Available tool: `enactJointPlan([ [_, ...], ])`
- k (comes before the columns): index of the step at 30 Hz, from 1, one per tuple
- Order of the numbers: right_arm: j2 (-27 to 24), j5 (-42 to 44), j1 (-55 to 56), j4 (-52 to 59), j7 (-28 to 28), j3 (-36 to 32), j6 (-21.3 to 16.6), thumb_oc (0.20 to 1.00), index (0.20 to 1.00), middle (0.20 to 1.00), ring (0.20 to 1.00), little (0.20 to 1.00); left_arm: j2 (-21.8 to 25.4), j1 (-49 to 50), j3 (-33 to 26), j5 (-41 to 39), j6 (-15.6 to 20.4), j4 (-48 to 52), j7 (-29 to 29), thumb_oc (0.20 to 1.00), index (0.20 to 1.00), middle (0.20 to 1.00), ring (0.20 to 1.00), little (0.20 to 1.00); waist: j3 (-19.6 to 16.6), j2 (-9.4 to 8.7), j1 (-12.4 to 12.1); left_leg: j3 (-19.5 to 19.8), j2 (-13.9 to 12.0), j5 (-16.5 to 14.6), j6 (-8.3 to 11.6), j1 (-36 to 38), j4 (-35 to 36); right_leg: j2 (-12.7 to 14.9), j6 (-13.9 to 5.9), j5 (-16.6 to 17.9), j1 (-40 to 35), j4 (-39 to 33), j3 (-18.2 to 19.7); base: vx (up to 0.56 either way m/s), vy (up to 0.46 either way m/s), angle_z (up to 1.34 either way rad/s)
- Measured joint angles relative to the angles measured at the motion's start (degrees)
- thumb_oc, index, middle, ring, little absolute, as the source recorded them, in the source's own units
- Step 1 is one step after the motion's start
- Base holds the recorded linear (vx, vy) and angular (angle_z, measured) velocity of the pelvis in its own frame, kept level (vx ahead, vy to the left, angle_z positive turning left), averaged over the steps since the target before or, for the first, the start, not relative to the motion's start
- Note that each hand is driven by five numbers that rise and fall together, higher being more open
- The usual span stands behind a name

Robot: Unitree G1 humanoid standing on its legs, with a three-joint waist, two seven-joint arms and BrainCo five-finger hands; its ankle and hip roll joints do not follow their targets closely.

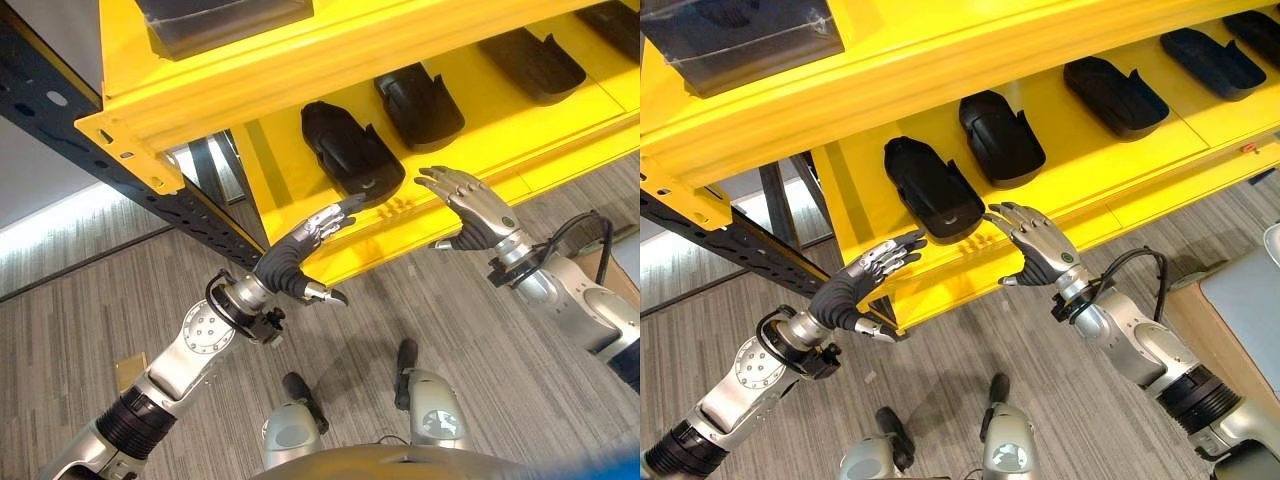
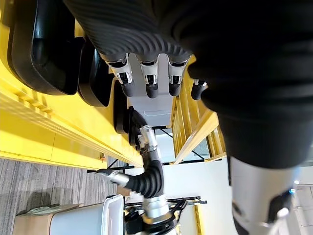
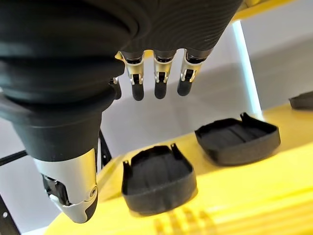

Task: Move parts from the plastic box to the shelf.

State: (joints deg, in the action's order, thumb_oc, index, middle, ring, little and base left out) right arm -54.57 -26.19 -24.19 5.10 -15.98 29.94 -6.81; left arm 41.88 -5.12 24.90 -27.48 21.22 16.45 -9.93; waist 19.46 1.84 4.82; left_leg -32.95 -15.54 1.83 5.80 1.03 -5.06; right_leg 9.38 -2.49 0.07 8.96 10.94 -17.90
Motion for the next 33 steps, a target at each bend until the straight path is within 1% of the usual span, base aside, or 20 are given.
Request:
enactJointPlan([
  [3, 0.0, 0.0, -4.5, -0.1, 0.0, -0.1, 0.0, 1.0, 1.0, 1.0, 1.0, 1.0, 0.2, -0.1, 0.2, 0.4, -2.0, 0.0, 0.3, 1.0, 1.0, 1.0, 1.0, 1.0, 0.0, 0.01, -0.5, 0.2, -0.4, 0.2, 0.29, -0.1, 0.0, -0.2, 0.15, -0.1, 0.1, 0.1, 0.0, -0.04, -0.048, 0.01],
  [4, 0.0, 0.0, -7.0, -1.1, 0.1, -0.1, -0.5, 1.0, 1.0, 1.0, 1.0, 1.0, 0.9, -0.3, 0.6, 2.3, -3.4, 0.0, 0.0, 1.0, 1.0, 1.0, 1.0, 1.0, 0.0, 0.01, -1.1, 0.2, -0.4, 0.3, 0.41, -0.4, 0.0, -0.2, 0.26, -0.2, 0.4, 0.4, 0.0, -0.05, -0.028, 0.03],
  [6, -0.2, 0.0, -8.9, -1.6, 0.6, -0.1, -0.7, 1.0, 1.0, 1.0, 1.0, 1.0, 2.9, -0.2, 1.3, 4.6, -5.1, -0.4, -0.9, 1.0, 1.0, 1.0, 1.0, 1.0, 0.0, 0.03, -1.7, 0.7, -0.4, 0.3, 0.51, -1.1, -0.1, -0.1, 0.57, -0.4, 1.1, 0.9, -0.2, -0.05, -0.011, 0.06],
  [8, -0.6, 0.0, -10.2, -1.6, 1.0, 0.0, -1.3, 1.0, 1.0, 1.0, 1.0, 1.0, 4.8, -0.1, 2.3, 4.6, -6.8, -1.5, -1.8, 1.0, 1.0, 1.0, 1.0, 1.0, 0.0, 0.07, -2.4, 0.7, -0.3, 0.5, 0.52, -2.0, -0.2, 0.1, 0.74, -0.5, 2.2, 1.6, -0.3, -0.04, 0.003, 0.01],
  [10, -1.3, 0.0, -11.1, -1.7, 1.3, 0.3, -1.7, 1.0, 1.0, 1.0, 1.0, 1.0, 4.9, 0.0, 2.3, 4.7, -8.1, -2.8, -2.8, 1.0, 1.0, 1.0, 1.0, 1.0, 0.2, 0.28, -2.7, 0.6, -0.3, 0.5, 0.5, -2.3, -0.2, 0.3, 0.78, -0.6, 2.6, 1.9, -0.3, -0.06, 0.025, 0.02],
  [11, -2.7, 0.1, -13.0, -2.2, 1.7, 1.9, -2.2, 1.0, 1.0, 1.0, 1.0, 1.0, 5.4, 0.5, 2.9, 7.4, -9.7, -5.0, -4.2, 1.0, 1.0, 1.0, 1.0, 1.0, 0.7, 1.11, -2.9, 0.8, -0.1, 0.6, 0.44, -2.3, -0.1, 0.8, 0.71, -0.6, 2.7, 2.1, -0.4, -0.07, 0.044, 0.06],
  [13, -3.7, 0.1, -16.2, -3.1, 1.8, 4.1, -2.8, 1.0, 1.0, 1.0, 1.0, 1.0, 6.7, 0.7, 5.0, 9.1, -11.3, -7.9, -5.3, 1.0, 1.0, 1.0, 1.0, 1.0, 1.2, 2.02, -2.7, 0.9, 0.3, 0.6, 0.41, -2.3, 0.0, 1.1, 0.69, -0.6, 2.7, 2.2, -0.4, -0.03, 0.042, 0.04],
  [15, -4.4, 0.1, -17.2, -3.4, 1.8, 4.7, -3.4, 1.0, 1.0, 1.0, 1.0, 1.0, 6.7, 1.9, 6.1, 10.3, -12.5, -10.1, -5.2, 1.0, 1.0, 1.0, 1.0, 1.0, 1.6, 2.66, -2.7, 0.8, 0.5, 0.5, 0.38, -2.4, 0.2, 1.4, 0.54, -0.8, 2.9, 2.5, -0.4, -0.01, 0.017, 0.01],
  [16, -4.4, 0.1, -17.5, -3.6, 1.8, 4.7, -3.7, 1.0, 1.0, 1.0, 1.0, 1.0, 6.7, 3.3, 6.2, 11.3, -13.4, -11.5, -5.1, 1.0, 1.0, 1.0, 1.0, 1.0, 1.7, 2.87, -2.8, 0.9, 0.7, 0.5, 0.37, -2.6, 0.2, 1.8, 0.49, -1.4, 3.6, 3.6, -0.4, -0.01, 0.015, 0.07],
  [18, -4.4, 0.1, -17.8, -3.6, 1.8, 4.7, -3.8, 1.0, 1.0, 1.0, 1.0, 1.0, 6.8, 4.5, 6.2, 11.4, -13.5, -12.6, -5.0, 1.0, 1.0, 1.0, 1.0, 1.0, 1.7, 3.0, -2.7, 1.2, 0.9, 0.6, 0.36, -3.1, 0.1, 2.3, 0.58, -2.2, 4.5, 5.1, -0.4, -0.01, 0.013, 0.08],
  [20, -4.5, 0.1, -18.2, -3.8, 1.9, 4.8, -4.2, 1.0, 1.0, 1.0, 1.0, 1.0, 6.6, 5.5, 6.0, 11.2, -13.3, -13.7, -4.9, 1.0, 1.0, 1.0, 1.0, 1.0, 1.9, 3.26, -3.3, 1.4, 1.0, 0.6, 0.29, -3.2, 0.1, 2.7, 0.64, -2.8, 4.9, 6.0, -0.6, 0.02, 0.01, 0.07],
  [21, -4.5, 0.1, -18.6, -4.1, 2.2, 4.7, -4.8, 1.0, 1.0, 1.0, 1.0, 1.0, 5.7, 7.4, 4.2, 11.1, -13.3, -15.1, -4.4, 1.0, 1.0, 1.0, 1.0, 1.0, 2.0, 3.57, -3.7, 1.7, 1.2, 0.6, 0.28, -3.1, 0.1, 3.1, 0.56, -3.7, 5.2, 7.3, -0.6, 0.02, 0.002, 0.12],
  [23, -4.5, 0.1, -18.6, -4.9, 2.6, 4.8, -4.9, 1.0, 1.0, 1.0, 1.0, 1.0, 6.0, 8.6, 3.8, 11.1, -13.3, -15.6, -3.4, 1.0, 1.0, 1.0, 1.0, 1.0, 2.1, 3.68, -4.1, 2.2, 1.2, 0.6, 0.29, -3.1, 0.1, 3.2, 0.65, -4.5, 5.3, 8.3, -0.8, 0.01, -0.011, 0.12],
  [24, -4.5, 0.1, -18.7, -5.1, 3.0, 4.8, -4.9, 1.0, 1.0, 1.0, 1.0, 1.0, 6.0, 9.8, 3.3, 11.1, -13.1, -16.1, -3.1, 1.0, 1.0, 1.0, 1.0, 1.0, 2.1, 3.76, -4.9, 2.2, 1.2, 0.6, 0.3, -3.2, 0.1, 3.5, 0.63, -5.1, 5.7, 9.2, -0.9, 0.04, -0.038, 0.1],
  [26, -4.5, 0.0, -18.7, -5.9, 3.8, 4.8, -4.9, 1.0, 1.0, 1.0, 1.0, 1.0, 5.0, 12.3, 1.1, 11.1, -13.1, -18.2, -0.3, 1.0, 1.0, 1.0, 1.0, 1.0, 2.2, 3.83, -5.8, 2.8, 1.5, 0.8, 0.32, -4.0, 0.0, 4.4, 0.87, -6.4, 6.9, 11.4, -1.4, -0.04, -0.073, 0.16],
  [28, -4.5, 0.0, -18.6, -7.0, 4.6, 4.8, -4.8, 1.0, 1.0, 1.0, 1.0, 1.0, 4.2, 13.8, -1.2, 11.2, -13.0, -19.9, 0.8, 1.0, 1.0, 1.0, 1.0, 1.0, 2.3, 3.9, -6.0, 3.8, 1.6, 1.2, 0.34, -4.7, 0.0, 4.8, 0.99, -7.2, 7.4, 12.7, -2.0, 0.0, -0.075, 0.27],
  [29, -4.4, 0.0, -18.6, -8.4, 4.8, 4.8, -4.7, 1.0, 1.0, 1.0, 1.0, 1.0, 3.6, 15.5, -3.4, 11.2, -13.1, -21.2, 1.8, 1.0, 1.0, 1.0, 1.0, 1.0, 2.4, 3.87, -7.1, 4.7, 1.5, 1.5, 0.53, -5.5, 0.1, 5.1, 1.32, -8.1, 8.1, 13.9, -2.6, 0.03, -0.078, 0.27],
  [31, -4.4, 0.0, -18.6, -9.4, 5.0, 4.8, -4.4, 1.0, 1.0, 1.0, 1.0, 1.0, 3.3, 16.4, -3.8, 11.2, -13.1, -23.0, 2.2, 1.0, 1.0, 1.0, 1.0, 1.0, 2.4, 3.83, -7.8, 5.4, 1.5, 1.9, 0.57, -6.2, 0.1, 5.6, 1.4, -9.0, 8.7, 15.3, -3.3, -0.04, -0.086, 0.24],
  [33, -4.3, -1.2, -18.5, -11.4, 5.4, 4.9, -3.7, 1.0, 1.0, 1.0, 1.0, 1.0, -0.5, 17.6, -6.1, 11.1, -13.5, -29.4, 4.2, 1.0, 1.0, 1.0, 1.0, 1.0, 2.5, 3.84, -8.7, 5.9, 1.4, 2.2, 0.75, -6.1, 0.4, 5.9, 1.91, -9.8, 8.9, 16.1, -3.8, -0.03, -0.072, 0.16],
])
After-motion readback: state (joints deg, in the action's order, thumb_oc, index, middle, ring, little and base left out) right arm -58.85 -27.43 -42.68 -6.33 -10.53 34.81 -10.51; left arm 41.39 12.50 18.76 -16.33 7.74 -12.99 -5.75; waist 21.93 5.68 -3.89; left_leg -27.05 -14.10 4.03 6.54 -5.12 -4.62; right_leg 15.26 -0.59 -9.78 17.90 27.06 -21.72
